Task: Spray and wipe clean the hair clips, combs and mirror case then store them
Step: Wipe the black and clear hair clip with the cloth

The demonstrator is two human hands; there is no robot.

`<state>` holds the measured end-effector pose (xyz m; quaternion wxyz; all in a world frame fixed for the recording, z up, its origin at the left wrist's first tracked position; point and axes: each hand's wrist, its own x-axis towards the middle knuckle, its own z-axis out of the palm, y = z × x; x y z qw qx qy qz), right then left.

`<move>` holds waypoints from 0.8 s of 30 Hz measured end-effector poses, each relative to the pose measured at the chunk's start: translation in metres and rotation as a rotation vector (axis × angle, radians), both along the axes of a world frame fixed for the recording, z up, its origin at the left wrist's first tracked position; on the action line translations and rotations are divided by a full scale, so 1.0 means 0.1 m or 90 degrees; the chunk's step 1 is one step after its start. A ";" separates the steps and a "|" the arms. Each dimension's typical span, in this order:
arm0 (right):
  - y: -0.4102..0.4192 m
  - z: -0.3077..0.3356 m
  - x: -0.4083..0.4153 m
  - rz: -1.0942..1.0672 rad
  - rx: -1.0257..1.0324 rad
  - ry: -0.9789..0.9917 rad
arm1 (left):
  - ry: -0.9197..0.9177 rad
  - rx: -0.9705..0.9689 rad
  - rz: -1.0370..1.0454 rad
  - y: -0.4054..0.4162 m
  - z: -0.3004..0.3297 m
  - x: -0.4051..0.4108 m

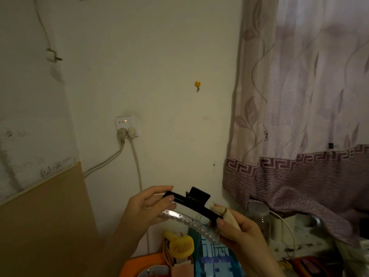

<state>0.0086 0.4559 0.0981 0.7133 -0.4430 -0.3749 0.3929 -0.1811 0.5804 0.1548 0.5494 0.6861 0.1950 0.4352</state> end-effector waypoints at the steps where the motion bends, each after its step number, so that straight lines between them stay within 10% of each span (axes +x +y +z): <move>1: 0.02 -0.01 -0.03 -0.005 0.005 0.022 | -0.019 -0.007 0.013 0.00 0.00 0.01; 24: 0.05 -0.09 -0.27 -0.019 -0.096 0.169 | -0.122 -0.051 0.048 -0.12 -0.13 0.05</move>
